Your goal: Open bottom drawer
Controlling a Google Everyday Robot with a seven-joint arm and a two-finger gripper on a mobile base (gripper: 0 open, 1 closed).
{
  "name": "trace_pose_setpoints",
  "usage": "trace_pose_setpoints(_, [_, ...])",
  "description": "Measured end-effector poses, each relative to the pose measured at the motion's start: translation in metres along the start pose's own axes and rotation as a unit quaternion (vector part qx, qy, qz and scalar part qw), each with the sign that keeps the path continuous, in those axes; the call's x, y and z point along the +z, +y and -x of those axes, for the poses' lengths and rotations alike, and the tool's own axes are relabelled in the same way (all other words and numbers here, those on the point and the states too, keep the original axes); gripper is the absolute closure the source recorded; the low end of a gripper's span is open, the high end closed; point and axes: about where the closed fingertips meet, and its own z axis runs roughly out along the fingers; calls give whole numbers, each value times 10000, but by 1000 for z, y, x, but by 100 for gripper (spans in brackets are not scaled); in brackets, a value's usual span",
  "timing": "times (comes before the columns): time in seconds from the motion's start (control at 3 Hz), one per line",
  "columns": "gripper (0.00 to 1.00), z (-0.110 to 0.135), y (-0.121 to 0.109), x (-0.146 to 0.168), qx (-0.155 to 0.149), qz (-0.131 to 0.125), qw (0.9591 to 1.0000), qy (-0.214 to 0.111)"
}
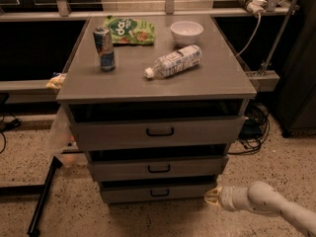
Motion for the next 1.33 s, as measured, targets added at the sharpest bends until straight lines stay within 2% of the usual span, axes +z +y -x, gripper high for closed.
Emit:
trace_pose_setpoints(0.33, [97,-16,0,18,-5,-94,9999,45])
trace_pose_setpoints(0.67, [84,-31,-1,34,6,-165,9998,90])
trace_pose_setpoints(1.33, [40,-54,0,71,-1,-83,9999,65])
